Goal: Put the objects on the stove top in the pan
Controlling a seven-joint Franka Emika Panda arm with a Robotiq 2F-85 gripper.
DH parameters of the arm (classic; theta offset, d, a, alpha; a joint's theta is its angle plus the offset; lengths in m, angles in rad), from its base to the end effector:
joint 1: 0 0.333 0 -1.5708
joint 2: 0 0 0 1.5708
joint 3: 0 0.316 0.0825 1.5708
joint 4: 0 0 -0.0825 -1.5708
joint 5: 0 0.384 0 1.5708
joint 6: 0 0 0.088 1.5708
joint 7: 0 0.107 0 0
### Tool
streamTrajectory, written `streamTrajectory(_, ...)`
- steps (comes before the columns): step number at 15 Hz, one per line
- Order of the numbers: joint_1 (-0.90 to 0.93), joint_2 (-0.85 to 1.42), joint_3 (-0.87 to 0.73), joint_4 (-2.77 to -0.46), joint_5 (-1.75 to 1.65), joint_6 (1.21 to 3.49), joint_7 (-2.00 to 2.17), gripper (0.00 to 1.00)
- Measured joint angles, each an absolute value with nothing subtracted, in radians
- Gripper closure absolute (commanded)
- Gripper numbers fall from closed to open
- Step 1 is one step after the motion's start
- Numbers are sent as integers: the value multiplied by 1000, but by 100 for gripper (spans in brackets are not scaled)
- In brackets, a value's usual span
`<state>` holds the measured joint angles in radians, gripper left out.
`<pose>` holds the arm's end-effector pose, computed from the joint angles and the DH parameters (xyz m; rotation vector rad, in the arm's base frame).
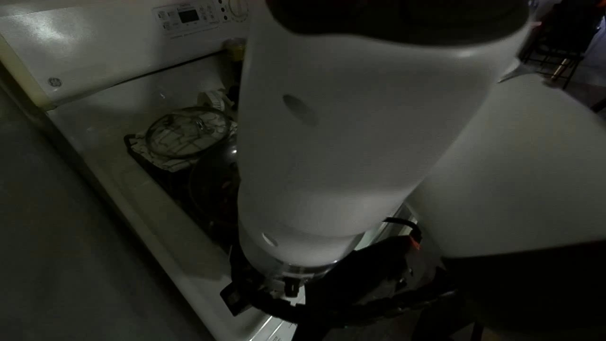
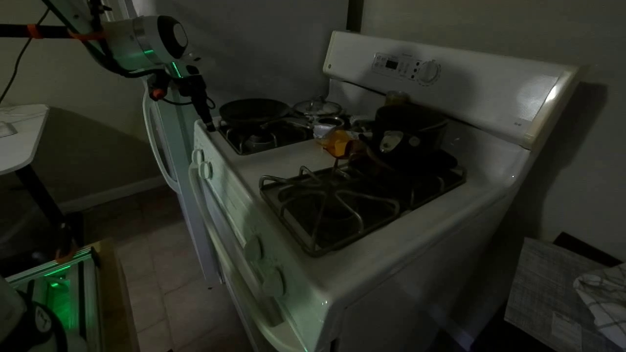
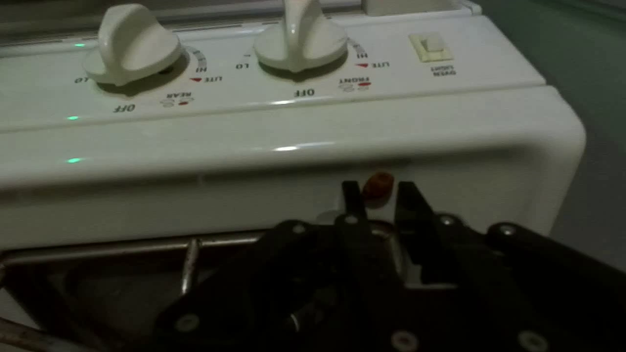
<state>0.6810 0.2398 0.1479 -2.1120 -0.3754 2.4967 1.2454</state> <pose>0.3973 0.4339 0.3167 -3.0873 0.2150 -0.4028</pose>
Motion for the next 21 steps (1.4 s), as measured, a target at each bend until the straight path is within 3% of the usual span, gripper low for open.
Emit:
streamTrajectory(14,593,174,202,-2126,-307,2518,1276,97)
streamTrajectory(21,503,120,265,-2158,-154,2636,1208,97)
